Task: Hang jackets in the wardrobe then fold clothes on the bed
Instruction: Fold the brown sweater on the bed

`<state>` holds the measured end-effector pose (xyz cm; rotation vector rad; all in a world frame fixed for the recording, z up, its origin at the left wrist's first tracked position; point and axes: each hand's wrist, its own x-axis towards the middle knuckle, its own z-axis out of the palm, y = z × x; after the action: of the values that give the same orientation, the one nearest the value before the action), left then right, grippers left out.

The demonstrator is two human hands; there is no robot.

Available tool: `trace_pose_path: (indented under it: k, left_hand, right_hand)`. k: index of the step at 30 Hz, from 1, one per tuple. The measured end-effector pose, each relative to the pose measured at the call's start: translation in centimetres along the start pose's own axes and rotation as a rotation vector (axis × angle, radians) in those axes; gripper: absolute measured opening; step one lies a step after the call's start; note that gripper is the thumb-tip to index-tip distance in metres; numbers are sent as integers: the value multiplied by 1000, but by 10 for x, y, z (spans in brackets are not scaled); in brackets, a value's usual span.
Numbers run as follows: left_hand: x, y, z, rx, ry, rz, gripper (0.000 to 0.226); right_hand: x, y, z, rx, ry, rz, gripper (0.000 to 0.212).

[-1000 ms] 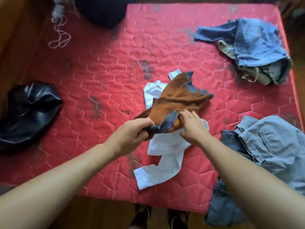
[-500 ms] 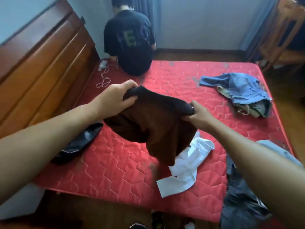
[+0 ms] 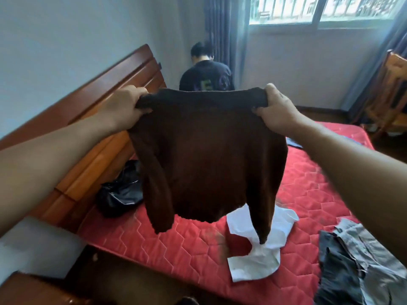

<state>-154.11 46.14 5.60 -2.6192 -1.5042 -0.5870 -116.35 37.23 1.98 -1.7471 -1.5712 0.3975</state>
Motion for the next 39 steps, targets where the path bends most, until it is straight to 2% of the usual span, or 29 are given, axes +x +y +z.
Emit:
trace_pose_path:
  k: [3,6,10,15,19,23,26,30,35,39]
  left_hand:
    - [-15,-24,-1,-75,98,-102,6]
    - [-23,-48,1,-179,169,-163,11]
    - [-37,-74,11,-294,283,-228,21]
    - [-63,-123,36,-434,371,-250,21]
    - [-78,-134,47,-505,373,-186,18]
    - [-85,-142,47,-557,395,-28,14]
    - [-82,-141,44,-591,398,24,21]
    - [-63,-140,60,-545,313,27,17]
    - [-34,-154,132,-465,-4,-95,11]
    - [-22,-172,212,-400,-252,-222,12]
  right_hand:
    - [-9,-18,9,16,51,-51,28]
    - [-14,-34,25,20,101,-37,30]
    - [-18,-50,57,-105,213,-7,35]
    - [-35,-65,98,-187,299,-34,37]
    - [-52,-77,124,-178,365,-81,31]
    - [-66,-87,129,-209,395,-124,33]
    - [-69,-84,128,-212,385,-172,34]
    - [-51,-60,137,-238,345,-166,31]
    - [-17,-2,174,-225,177,-93,17]
    - [7,64,223,-193,11,38,9]
